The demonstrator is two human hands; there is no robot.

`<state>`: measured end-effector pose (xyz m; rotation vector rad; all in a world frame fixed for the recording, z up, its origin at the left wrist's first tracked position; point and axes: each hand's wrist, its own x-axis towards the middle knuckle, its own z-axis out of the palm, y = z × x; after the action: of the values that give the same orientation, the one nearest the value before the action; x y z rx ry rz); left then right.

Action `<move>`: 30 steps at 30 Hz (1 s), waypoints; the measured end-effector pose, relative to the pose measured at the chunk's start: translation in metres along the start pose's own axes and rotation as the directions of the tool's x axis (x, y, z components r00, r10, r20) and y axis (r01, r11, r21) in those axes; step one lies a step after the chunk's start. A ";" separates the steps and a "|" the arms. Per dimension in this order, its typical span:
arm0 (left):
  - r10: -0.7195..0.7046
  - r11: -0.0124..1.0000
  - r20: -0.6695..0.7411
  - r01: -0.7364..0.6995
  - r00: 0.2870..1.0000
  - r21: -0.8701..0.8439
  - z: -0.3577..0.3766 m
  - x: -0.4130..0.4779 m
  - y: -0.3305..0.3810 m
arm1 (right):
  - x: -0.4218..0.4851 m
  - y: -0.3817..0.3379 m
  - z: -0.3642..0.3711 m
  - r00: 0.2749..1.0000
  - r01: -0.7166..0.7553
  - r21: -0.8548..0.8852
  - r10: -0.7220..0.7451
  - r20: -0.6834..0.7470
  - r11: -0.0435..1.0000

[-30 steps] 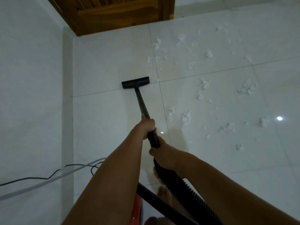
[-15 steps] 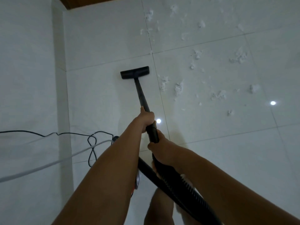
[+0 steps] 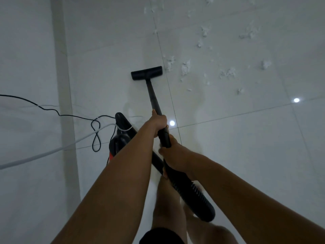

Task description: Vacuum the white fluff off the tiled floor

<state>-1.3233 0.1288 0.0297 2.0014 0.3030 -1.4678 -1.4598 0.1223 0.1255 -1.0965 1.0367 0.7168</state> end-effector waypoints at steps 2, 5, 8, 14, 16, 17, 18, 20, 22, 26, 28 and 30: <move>0.011 0.999 -0.001 -0.011 1.000 0.031 0.011 -0.017 -0.021 | -0.006 0.027 0.008 0.999 0.029 0.039 -0.028 -0.018 0.999; 0.020 0.996 0.010 -0.021 1.000 0.085 0.027 -0.040 -0.048 | -0.026 0.059 0.018 0.997 0.067 0.065 -0.064 -0.054 0.996; 0.000 0.995 0.014 -0.001 1.000 0.100 0.041 -0.057 -0.072 | -0.053 0.087 0.025 0.997 0.072 0.089 -0.069 -0.034 0.993; -0.017 0.993 0.043 0.012 0.999 0.120 0.068 -0.071 -0.105 | -0.080 0.125 0.031 0.991 0.073 -0.009 -0.073 -0.108 0.997; -0.019 0.993 0.048 0.014 0.999 0.115 0.074 -0.073 -0.109 | -0.084 0.131 0.028 0.993 0.062 0.029 -0.059 -0.099 0.998; -0.020 0.993 0.049 0.014 0.999 0.121 0.076 -0.073 -0.109 | -0.086 0.133 0.026 0.994 0.060 0.030 -0.056 -0.097 0.998; -0.015 0.992 0.049 0.009 0.999 0.123 0.078 -0.073 -0.109 | -0.087 0.133 0.024 0.994 0.058 0.033 -0.054 -0.098 0.998; -0.003 0.990 0.047 -0.003 0.999 0.138 0.081 -0.074 -0.106 | -0.088 0.132 0.021 0.994 0.054 0.046 -0.049 -0.100 0.997; 0.002 0.988 0.048 -0.010 0.999 0.153 0.083 -0.075 -0.103 | -0.090 0.131 0.018 0.994 0.056 0.040 -0.052 -0.094 0.998; 0.018 0.987 0.060 -0.027 0.998 0.156 0.084 -0.074 -0.097 | -0.090 0.126 0.014 0.993 0.069 0.026 -0.067 -0.094 0.997; 0.022 0.986 0.059 -0.031 0.998 0.161 0.084 -0.071 -0.093 | -0.087 0.123 0.011 0.993 0.065 0.005 -0.064 -0.095 0.998; 0.021 0.986 0.057 -0.030 0.998 0.165 0.085 -0.066 -0.089 | -0.084 0.120 0.007 0.993 0.072 0.016 -0.071 -0.090 0.997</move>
<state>-1.4596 0.1576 0.0435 2.0819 0.1350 -1.5738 -1.5943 0.1700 0.1612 -1.1519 1.0730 0.6035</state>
